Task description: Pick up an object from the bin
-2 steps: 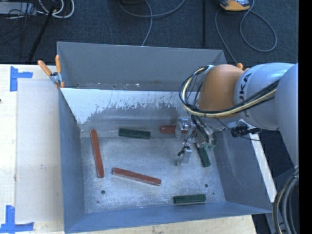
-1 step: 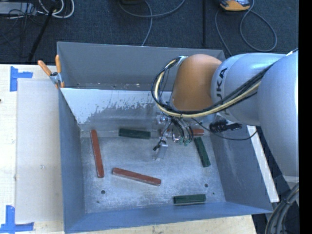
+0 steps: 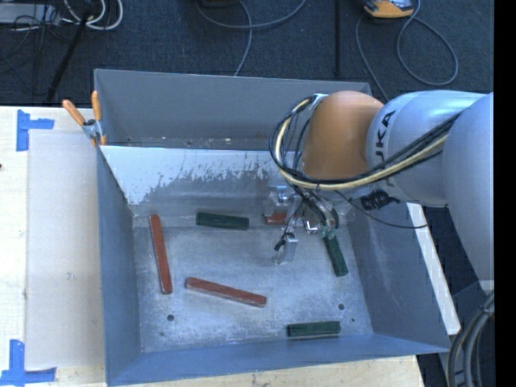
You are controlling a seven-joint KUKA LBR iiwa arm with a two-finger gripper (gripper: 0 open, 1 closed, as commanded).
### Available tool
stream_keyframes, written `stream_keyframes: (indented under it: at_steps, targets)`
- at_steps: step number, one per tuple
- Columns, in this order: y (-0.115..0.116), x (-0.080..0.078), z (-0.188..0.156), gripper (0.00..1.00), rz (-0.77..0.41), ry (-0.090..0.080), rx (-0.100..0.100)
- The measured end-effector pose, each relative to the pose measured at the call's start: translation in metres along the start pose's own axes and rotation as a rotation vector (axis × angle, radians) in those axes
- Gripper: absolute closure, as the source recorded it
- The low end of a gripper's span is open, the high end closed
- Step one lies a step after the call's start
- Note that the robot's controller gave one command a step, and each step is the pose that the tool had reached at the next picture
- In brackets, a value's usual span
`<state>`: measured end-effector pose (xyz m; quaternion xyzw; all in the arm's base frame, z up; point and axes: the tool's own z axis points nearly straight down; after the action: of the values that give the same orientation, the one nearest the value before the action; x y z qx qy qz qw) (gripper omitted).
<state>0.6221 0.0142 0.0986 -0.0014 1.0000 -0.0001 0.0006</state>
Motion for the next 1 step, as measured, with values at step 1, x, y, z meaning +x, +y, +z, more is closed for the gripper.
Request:
stream_keyframes:
  at_steps: [1]
  targets:
    - [0.1239,0.0402,-0.0501,0.0,0.14,0.0,-0.005]
